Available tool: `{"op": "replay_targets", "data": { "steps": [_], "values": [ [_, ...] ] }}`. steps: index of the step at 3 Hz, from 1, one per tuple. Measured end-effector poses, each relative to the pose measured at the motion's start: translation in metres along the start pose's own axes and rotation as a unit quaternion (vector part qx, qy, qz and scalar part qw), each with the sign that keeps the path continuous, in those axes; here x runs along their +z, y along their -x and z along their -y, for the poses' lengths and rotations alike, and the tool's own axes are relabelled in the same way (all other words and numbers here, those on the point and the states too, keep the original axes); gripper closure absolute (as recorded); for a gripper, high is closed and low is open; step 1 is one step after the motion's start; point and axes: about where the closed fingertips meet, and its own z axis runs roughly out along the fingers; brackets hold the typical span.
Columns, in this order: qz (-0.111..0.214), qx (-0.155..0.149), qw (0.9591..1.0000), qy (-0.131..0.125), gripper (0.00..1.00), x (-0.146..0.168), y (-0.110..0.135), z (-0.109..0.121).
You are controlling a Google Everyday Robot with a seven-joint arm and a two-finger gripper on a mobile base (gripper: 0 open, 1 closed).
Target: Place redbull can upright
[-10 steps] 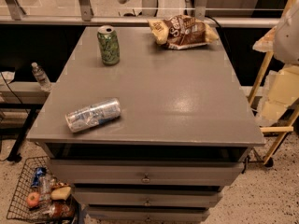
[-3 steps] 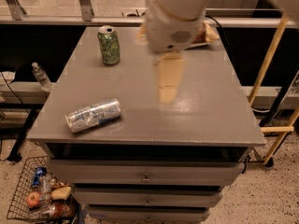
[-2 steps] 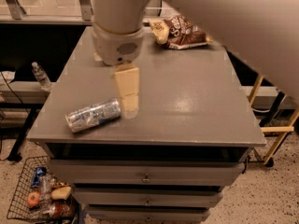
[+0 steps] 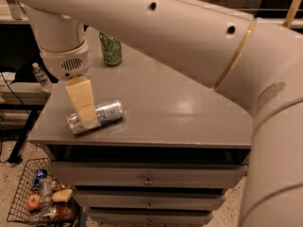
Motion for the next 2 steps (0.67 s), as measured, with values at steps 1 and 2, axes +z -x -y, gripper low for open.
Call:
{"op": "replay_targets", "data": {
  "steps": [1, 2],
  "values": [
    [-0.037, 0.013, 0.9992, -0.006, 0.00, 0.012, 0.015, 0.012],
    [-0.055, 0.026, 0.9982, -0.004, 0.00, 0.025, 0.020, 0.018]
  ]
}}
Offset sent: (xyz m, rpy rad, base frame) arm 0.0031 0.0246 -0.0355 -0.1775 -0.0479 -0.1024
